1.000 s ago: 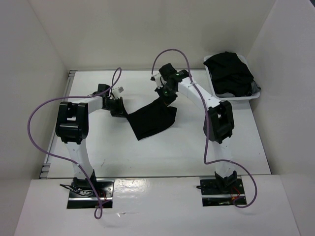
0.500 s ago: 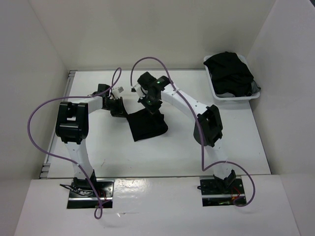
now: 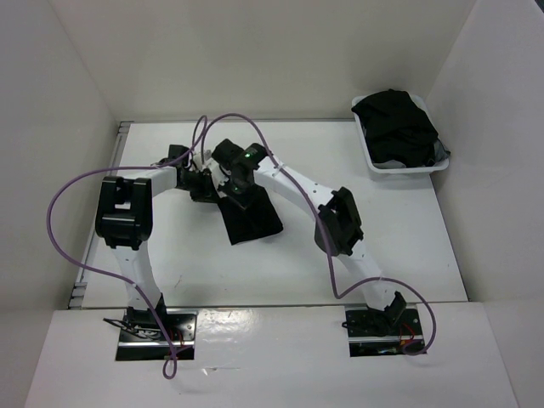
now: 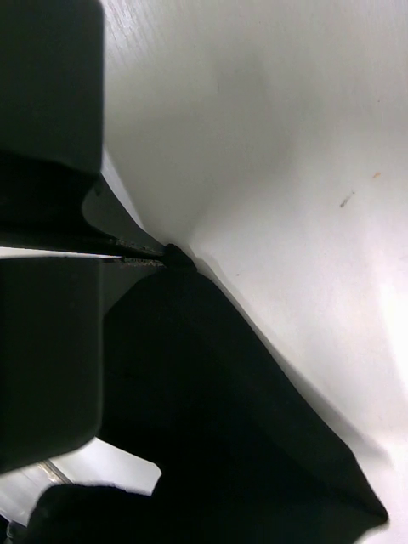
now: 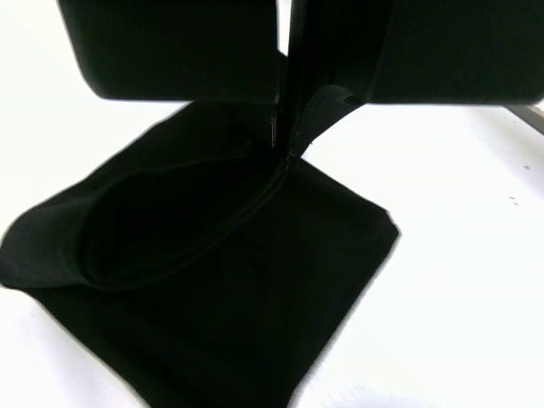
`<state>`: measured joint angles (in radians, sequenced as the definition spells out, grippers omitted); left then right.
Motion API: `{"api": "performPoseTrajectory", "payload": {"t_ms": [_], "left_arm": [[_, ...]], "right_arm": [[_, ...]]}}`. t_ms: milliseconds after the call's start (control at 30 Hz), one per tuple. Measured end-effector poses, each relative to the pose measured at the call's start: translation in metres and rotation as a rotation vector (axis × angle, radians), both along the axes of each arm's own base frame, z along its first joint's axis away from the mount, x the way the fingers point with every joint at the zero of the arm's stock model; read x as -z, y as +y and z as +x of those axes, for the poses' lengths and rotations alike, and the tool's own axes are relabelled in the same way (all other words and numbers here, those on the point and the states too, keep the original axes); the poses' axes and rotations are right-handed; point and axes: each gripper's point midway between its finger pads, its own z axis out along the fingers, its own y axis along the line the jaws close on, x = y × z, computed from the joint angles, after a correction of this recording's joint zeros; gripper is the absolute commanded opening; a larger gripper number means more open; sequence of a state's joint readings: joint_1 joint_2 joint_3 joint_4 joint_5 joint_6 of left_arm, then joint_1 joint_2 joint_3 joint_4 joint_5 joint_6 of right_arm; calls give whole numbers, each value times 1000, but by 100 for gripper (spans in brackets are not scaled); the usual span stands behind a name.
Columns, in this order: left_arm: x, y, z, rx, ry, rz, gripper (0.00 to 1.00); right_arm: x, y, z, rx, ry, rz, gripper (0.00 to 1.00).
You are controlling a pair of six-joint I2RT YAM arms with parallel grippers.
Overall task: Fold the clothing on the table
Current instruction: Fold the skirt
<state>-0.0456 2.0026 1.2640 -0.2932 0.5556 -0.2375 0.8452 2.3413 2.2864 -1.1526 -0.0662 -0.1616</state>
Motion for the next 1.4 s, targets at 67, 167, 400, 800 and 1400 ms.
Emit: {"api": "performPoseTrajectory", "payload": {"t_ms": [67,167,400,800,1400], "left_arm": [[0,0,0,-1,1,-1,0],[-1,1,-1,-2,1,0,0],[-4,1,0,-3,-5,0,0],[-8,1,-3,-3,-17,-1,0],[-8,1,-3,-3,-19,-2,0]], "right_arm": [[5,8,-6,-18,6,-6,0],[11,17,-12,-35,13,-13,0],[23,25,-10,-30,13,-29,0],[0,37,3,5,-45,24,0],[-3,63,-19,-81,31,105,63]]}}
